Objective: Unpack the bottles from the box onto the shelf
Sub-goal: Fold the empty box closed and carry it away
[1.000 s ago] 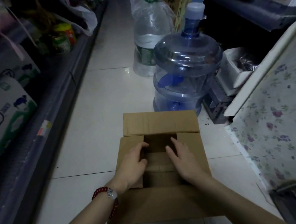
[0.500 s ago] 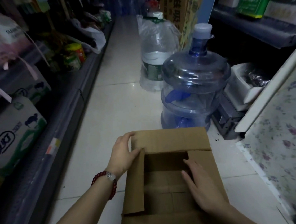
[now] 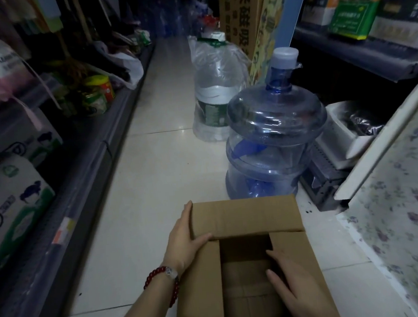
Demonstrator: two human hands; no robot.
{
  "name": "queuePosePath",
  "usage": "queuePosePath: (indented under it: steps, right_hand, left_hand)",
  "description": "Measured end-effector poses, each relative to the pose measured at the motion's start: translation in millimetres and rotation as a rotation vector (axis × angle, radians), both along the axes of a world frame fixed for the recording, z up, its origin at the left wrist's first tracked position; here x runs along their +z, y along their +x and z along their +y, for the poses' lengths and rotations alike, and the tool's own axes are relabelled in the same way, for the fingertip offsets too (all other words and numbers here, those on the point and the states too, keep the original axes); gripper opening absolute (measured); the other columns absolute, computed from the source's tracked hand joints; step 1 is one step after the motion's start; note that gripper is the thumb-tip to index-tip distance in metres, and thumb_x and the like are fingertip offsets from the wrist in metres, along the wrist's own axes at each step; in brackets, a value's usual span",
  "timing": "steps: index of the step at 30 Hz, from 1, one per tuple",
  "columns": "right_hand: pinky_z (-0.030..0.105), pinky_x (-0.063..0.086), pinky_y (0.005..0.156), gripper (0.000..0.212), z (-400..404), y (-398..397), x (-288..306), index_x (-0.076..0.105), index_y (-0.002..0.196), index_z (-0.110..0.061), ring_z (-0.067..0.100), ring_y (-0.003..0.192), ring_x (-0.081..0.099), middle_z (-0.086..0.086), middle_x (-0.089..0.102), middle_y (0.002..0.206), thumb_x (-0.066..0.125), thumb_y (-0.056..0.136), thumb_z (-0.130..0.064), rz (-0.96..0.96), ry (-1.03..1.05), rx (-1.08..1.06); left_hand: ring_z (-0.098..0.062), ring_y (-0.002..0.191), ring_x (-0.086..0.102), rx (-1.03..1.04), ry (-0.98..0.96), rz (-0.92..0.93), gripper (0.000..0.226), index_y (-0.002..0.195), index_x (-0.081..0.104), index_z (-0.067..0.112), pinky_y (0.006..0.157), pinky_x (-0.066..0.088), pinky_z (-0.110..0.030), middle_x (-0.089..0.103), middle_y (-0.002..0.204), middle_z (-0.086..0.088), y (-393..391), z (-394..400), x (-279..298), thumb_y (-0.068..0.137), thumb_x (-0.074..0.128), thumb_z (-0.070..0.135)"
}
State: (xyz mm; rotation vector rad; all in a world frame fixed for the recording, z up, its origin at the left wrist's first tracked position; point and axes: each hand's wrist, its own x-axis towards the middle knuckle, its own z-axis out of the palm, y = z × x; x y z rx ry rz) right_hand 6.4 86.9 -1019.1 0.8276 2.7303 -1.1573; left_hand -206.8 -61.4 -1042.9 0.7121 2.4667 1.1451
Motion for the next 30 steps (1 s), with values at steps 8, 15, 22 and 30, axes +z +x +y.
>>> queuePosePath:
  steps: [8,15,22,30]
  right_hand:
    - [0.031,0.027,0.115,0.049,-5,1,-1,0.029,0.142,-0.04,0.004,0.136,0.033,-0.016,0.035,0.15,0.036,0.095,-0.052,-0.029,-0.038,-0.054]
    - [0.028,0.028,0.111,0.048,-7,5,-2,0.034,0.142,-0.036,0.003,0.131,0.037,-0.014,0.039,0.147,0.035,0.096,-0.049,0.033,-0.088,-0.089]
    - [0.024,0.042,0.098,0.031,-4,19,4,0.055,0.125,-0.029,0.005,0.113,0.053,-0.012,0.058,0.121,0.047,0.096,-0.035,0.239,0.0,-0.127]
    - [0.001,0.039,0.086,0.024,2,58,13,0.062,0.115,-0.021,-0.009,0.107,0.055,-0.007,0.065,0.11,0.049,0.097,-0.03,0.432,-0.006,-0.164]
  left_hand:
    - [-0.013,0.11,0.053,0.156,0.201,0.089,0.088,0.138,0.026,0.037,0.093,0.048,-0.027,0.051,0.123,0.011,14,-10,-6,0.069,0.081,0.035]
    - [-0.006,0.109,0.048,-0.05,0.113,0.302,0.059,0.13,0.045,0.026,0.094,0.041,-0.021,0.052,0.119,0.01,21,-43,7,0.079,0.072,0.035]
    - [-0.012,0.115,0.051,-0.198,-0.093,0.461,0.061,0.133,0.039,0.028,0.098,0.044,-0.031,0.054,0.127,0.007,45,-74,0,0.08,0.07,0.034]
    - [-0.015,0.116,0.056,-0.312,-0.23,0.409,0.076,0.122,0.055,0.025,0.1,0.043,-0.031,0.059,0.128,0.004,73,-91,12,0.084,0.008,0.072]
